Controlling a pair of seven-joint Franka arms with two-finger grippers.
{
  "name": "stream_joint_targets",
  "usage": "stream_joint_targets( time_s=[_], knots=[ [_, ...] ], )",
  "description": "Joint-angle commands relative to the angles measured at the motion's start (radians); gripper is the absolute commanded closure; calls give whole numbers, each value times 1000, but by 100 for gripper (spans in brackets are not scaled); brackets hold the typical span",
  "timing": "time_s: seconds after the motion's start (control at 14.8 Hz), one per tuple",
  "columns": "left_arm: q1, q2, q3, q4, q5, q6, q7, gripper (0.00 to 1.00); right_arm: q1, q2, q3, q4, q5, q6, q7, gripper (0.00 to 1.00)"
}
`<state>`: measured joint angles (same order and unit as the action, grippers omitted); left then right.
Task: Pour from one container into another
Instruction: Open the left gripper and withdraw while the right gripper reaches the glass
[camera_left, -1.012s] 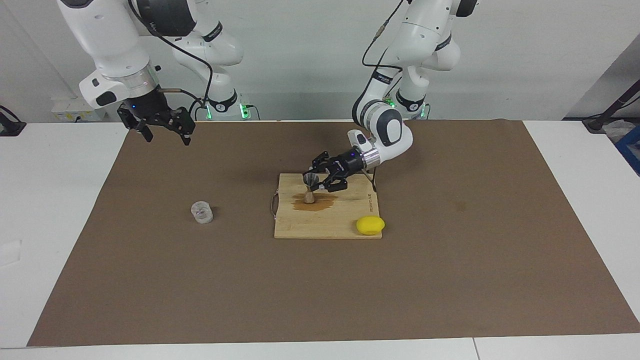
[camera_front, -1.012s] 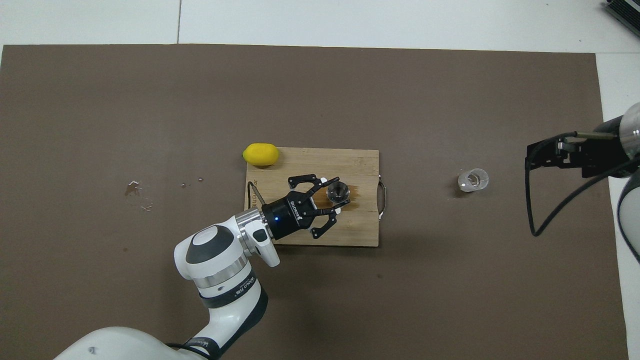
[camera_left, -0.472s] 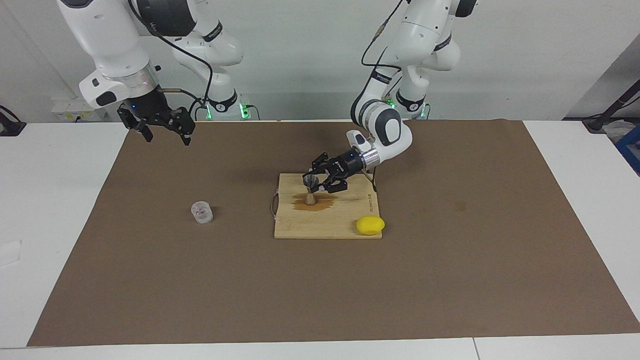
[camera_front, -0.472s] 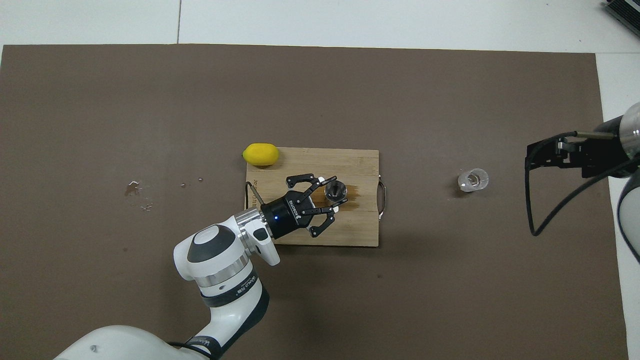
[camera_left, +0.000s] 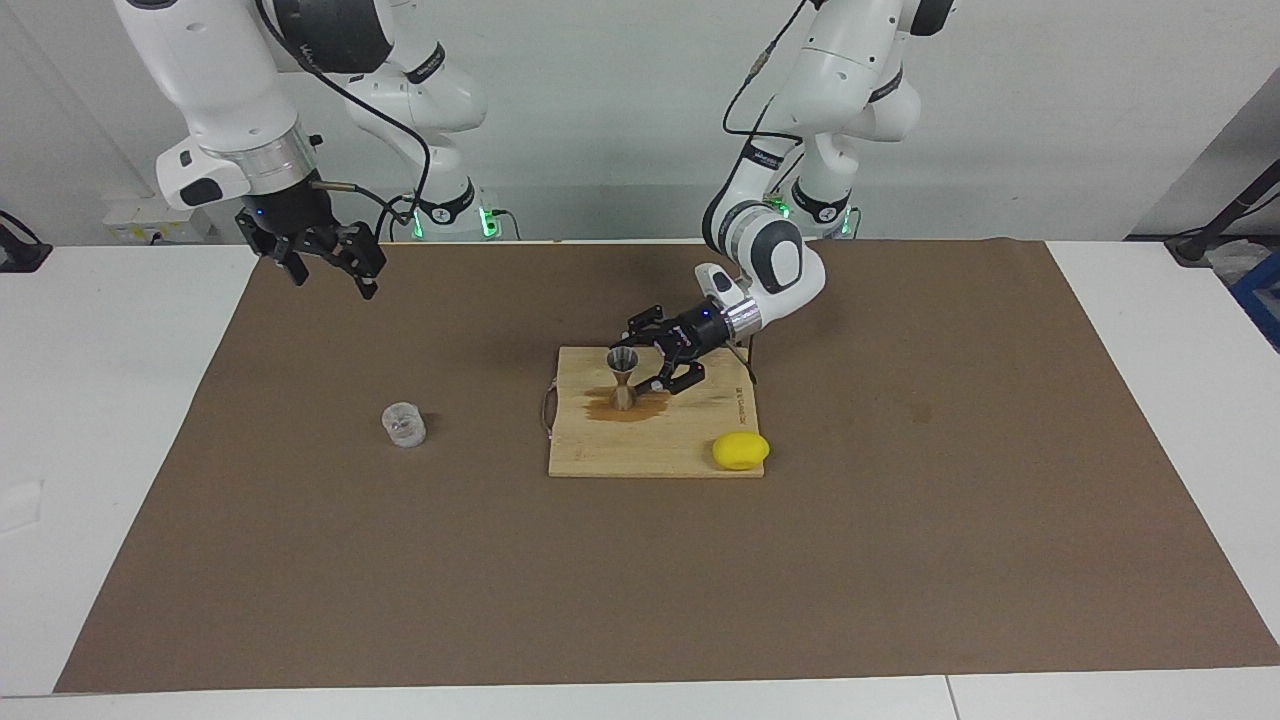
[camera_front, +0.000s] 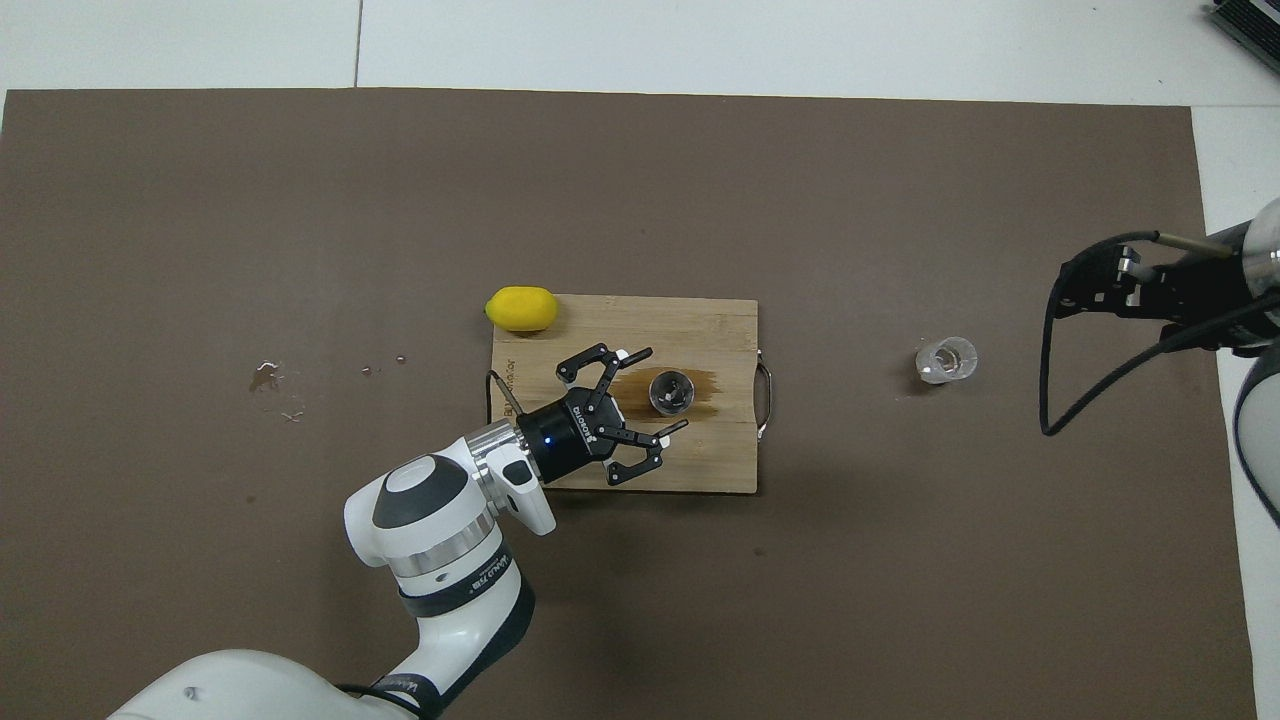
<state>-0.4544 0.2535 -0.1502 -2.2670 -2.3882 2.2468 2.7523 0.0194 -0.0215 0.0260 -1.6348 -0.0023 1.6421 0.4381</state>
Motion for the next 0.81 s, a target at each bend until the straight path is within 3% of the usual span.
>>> stream_joint_targets(
  time_s=[0.0,0.34,0.47,0.74],
  knots=[
    [16,-8,8,-37,-45,-35,138,0,-32,4,3,-22,46,33,181,8],
    [89,-72,12,-136,-17,-108,133,0,-125,75,5,-46,153,83,393,8],
    [138,-114,14,-164,96,-95,133,0,-136,113,6,-50,177,104,493,8],
    [302,-200,14,-193,412,-96,125,0,-180,202,3,-53,278,136,508,8]
  ],
)
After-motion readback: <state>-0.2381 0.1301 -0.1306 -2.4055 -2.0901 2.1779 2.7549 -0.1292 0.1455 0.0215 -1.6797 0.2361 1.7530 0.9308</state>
